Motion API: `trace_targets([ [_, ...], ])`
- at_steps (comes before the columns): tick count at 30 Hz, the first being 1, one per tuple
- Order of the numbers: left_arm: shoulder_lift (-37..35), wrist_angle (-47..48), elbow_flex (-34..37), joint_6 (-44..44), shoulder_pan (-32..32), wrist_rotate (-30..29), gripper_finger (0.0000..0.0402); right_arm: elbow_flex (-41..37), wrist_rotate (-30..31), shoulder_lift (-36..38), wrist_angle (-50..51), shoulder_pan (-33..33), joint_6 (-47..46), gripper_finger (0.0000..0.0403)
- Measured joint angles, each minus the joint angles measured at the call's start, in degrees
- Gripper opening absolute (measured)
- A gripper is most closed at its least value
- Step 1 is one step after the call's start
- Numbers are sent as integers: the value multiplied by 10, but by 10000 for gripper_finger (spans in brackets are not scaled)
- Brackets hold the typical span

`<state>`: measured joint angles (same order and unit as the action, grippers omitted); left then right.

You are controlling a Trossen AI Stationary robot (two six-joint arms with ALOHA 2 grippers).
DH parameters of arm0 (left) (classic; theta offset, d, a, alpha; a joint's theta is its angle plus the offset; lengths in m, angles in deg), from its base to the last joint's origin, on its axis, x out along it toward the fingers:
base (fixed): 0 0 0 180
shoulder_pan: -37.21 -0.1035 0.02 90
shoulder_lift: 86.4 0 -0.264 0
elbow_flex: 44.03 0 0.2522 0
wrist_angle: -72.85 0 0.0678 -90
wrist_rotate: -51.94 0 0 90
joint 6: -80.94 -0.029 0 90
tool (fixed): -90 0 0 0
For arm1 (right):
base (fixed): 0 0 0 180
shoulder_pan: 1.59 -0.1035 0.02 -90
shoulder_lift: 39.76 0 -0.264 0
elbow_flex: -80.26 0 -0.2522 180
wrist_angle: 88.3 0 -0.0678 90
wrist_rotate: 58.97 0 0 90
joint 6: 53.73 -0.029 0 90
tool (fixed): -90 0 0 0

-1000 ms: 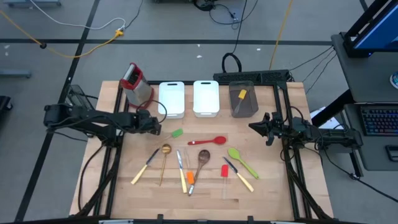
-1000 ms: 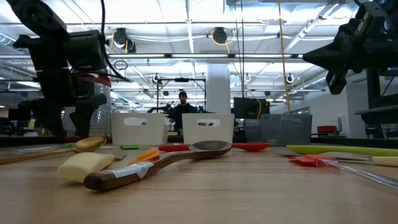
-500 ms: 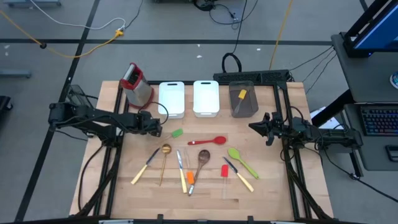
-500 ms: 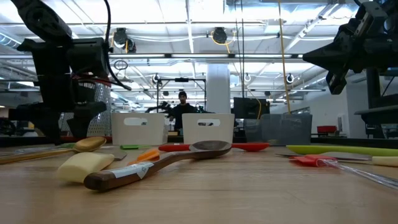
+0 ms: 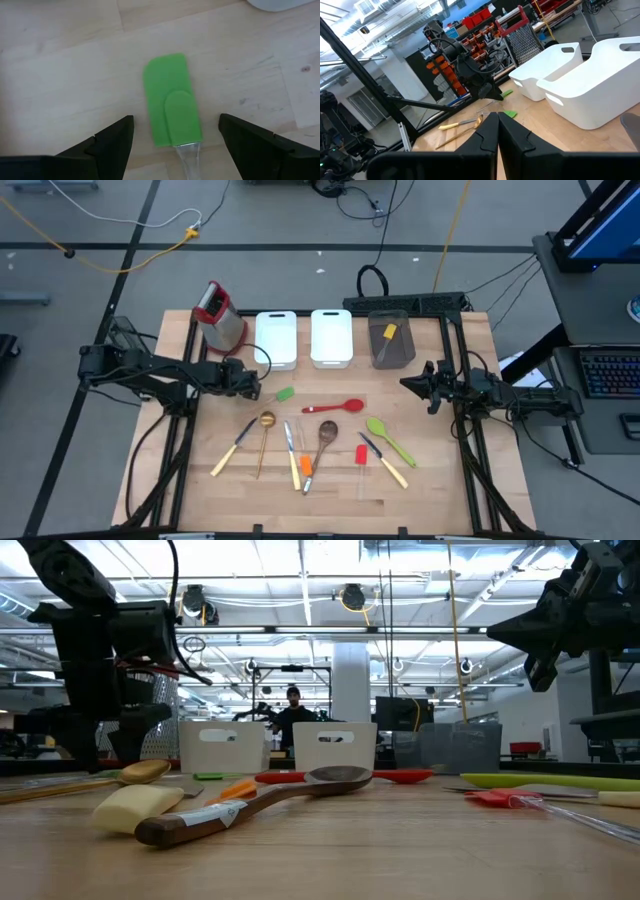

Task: Pick & Place Kitchen Items
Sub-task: Put the green silicone spatula into the black bin

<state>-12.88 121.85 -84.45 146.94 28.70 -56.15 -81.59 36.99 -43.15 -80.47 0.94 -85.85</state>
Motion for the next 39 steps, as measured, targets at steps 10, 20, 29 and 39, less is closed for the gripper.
trace_targets([
  [10,-1,-14,14,4,0,11,249,0,0,0,0,0,0,0],
  [20,-1,-16,23,33,4,8,158,0,0,0,0,0,-1,0],
  [29,-1,-20,24,30,4,6,74,0,0,0,0,0,-2,0],
  [39,0,-26,24,22,21,2,21,0,0,0,0,0,-2,0],
])
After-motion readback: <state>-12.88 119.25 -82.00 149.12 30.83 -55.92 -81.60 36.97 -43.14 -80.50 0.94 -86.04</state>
